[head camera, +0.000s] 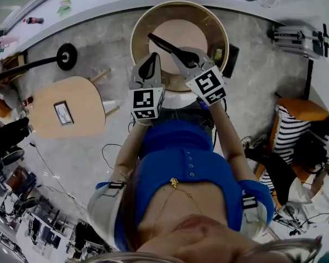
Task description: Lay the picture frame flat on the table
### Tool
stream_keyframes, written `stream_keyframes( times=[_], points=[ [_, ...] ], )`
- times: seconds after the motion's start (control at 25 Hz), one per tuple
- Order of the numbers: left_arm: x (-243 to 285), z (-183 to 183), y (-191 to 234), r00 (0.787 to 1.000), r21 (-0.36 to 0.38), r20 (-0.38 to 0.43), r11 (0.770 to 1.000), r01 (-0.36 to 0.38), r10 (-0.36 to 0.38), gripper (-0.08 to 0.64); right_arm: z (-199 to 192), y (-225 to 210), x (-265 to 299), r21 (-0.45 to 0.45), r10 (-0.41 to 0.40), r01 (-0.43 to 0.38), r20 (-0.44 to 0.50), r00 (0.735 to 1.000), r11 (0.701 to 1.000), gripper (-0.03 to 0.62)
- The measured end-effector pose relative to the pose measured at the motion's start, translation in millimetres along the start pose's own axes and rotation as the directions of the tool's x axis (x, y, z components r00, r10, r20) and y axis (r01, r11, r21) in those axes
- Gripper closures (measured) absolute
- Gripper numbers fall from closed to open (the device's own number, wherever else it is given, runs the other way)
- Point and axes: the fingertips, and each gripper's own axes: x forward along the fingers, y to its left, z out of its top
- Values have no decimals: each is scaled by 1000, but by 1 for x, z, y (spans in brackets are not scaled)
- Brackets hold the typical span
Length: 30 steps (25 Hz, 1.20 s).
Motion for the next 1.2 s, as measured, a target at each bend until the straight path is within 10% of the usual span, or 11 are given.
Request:
stream_keyframes(
  times=[1.2],
  points=[
    [102, -198, 23, 954, 91, -296, 996, -7, 33, 561, -220, -14, 133, 302, 251, -176, -231, 940, 937, 580]
  ],
)
